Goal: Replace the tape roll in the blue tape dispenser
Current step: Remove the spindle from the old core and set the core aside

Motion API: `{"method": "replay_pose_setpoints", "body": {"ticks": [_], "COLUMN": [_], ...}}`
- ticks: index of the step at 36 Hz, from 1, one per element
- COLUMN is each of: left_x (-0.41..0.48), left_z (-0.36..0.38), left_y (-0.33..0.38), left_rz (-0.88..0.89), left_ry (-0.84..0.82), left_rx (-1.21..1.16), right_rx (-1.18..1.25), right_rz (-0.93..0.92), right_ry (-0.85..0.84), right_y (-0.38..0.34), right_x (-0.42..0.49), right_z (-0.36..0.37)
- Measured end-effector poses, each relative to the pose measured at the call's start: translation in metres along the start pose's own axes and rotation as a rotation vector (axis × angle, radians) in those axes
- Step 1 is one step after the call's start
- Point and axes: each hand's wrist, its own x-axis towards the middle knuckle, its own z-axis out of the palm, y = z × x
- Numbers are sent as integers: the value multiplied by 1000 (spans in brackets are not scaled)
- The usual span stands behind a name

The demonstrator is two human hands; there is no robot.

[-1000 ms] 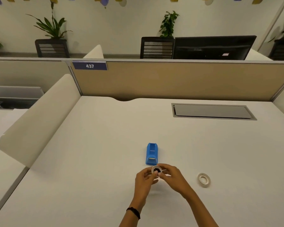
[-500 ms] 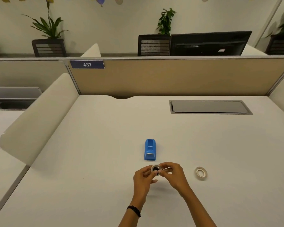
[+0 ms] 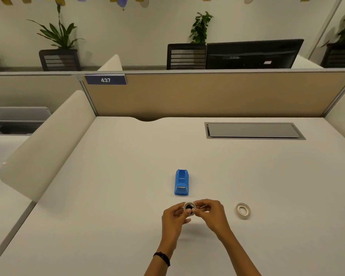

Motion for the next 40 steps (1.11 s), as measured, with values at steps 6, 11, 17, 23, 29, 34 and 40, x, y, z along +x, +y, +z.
{"method": "replay_pose_setpoints", "body": {"ticks": [6,11,17,23,29,34,40], "left_x": [-1,-2,-2,-2,2,3,1], "left_z": [3,4,6,7,4,5,7], "left_y": [1,1,2,1,-2,-4,-4], "left_rz": [11,41,49,61,47,-6,-62], "left_ry": [6,10,19,38,18,6,-28], "left_rx": [-4,0,16,41,49,48,-31], "right_rx": [-10,0,16,-5,-6,-2,7], "right_rz": [0,-5,1,-16,-27,-6,71], "right_ry": [23,22,20,39,28,13,-4], "right_y": [-2,-4,-5,-7,-8,-9,-2], "right_x": [-2,-3,-4,-4,-5,-3,2], "right_z": [-2,-5,-7,-5,-7,-8,-8]}}
